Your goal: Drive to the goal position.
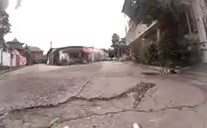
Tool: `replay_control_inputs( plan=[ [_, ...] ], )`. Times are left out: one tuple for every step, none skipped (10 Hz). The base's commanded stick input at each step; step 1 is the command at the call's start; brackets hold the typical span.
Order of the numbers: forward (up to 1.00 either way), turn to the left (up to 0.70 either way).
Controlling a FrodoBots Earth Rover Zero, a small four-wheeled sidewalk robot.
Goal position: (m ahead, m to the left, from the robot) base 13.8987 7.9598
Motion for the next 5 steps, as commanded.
replay_control_inputs(
  plan=[
    [0.7, 0.0],
    [0.7, 0.0],
    [0.7, 0.0],
    [0.7, 0.0],
    [0.7, 0.0]
  ],
)
